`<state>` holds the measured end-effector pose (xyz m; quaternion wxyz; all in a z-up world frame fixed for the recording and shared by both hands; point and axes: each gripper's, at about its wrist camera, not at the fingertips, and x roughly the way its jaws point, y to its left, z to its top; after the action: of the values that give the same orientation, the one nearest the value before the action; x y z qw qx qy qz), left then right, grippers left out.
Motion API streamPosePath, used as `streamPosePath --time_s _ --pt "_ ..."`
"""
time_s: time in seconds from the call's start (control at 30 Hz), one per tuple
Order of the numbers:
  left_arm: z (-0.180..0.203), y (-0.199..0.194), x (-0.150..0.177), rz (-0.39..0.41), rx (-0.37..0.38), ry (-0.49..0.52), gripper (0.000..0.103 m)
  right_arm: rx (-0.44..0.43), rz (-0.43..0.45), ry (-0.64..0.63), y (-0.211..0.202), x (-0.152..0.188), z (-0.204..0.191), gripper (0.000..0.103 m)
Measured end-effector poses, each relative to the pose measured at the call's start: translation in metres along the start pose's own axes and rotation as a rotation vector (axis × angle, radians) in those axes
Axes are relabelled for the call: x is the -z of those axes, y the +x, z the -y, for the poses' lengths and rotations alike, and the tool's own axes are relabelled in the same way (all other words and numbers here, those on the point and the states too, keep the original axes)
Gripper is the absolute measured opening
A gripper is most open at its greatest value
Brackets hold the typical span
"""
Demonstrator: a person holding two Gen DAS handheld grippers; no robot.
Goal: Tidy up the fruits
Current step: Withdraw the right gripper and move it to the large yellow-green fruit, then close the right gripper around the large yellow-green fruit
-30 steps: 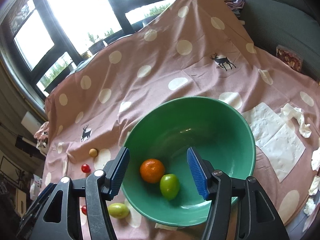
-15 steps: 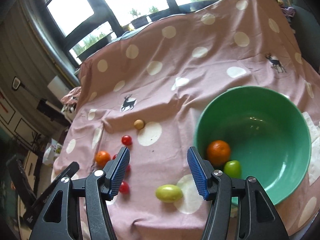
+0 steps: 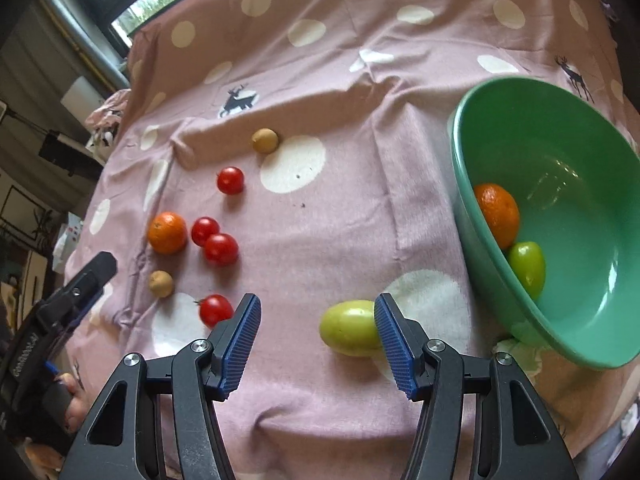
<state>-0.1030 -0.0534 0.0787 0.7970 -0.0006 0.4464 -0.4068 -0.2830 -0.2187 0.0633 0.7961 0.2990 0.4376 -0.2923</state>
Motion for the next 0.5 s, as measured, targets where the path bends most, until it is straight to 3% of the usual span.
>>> streamPosePath --time_s 0.07,0.23,0.3,0.5 --pt "0.002 0.001 0.001 -0.006 0.008 0.004 0.083 0.089 0.003 -0.015 0.004 0.002 0.000 0.060" --pt "0.005 0.002 0.002 -0.011 0.015 0.014 0.083 0.087 -0.061 0.003 0.024 0.002 0.009 0.060" --pt "0.006 0.003 0.003 -0.016 0.014 0.016 0.083 0.096 -0.056 -0.012 0.023 0.003 0.009 0.049" --pt "0.005 0.006 0.003 -0.031 0.003 0.011 0.082 -0.011 -0.048 -0.002 0.026 0.001 0.005 0.049"
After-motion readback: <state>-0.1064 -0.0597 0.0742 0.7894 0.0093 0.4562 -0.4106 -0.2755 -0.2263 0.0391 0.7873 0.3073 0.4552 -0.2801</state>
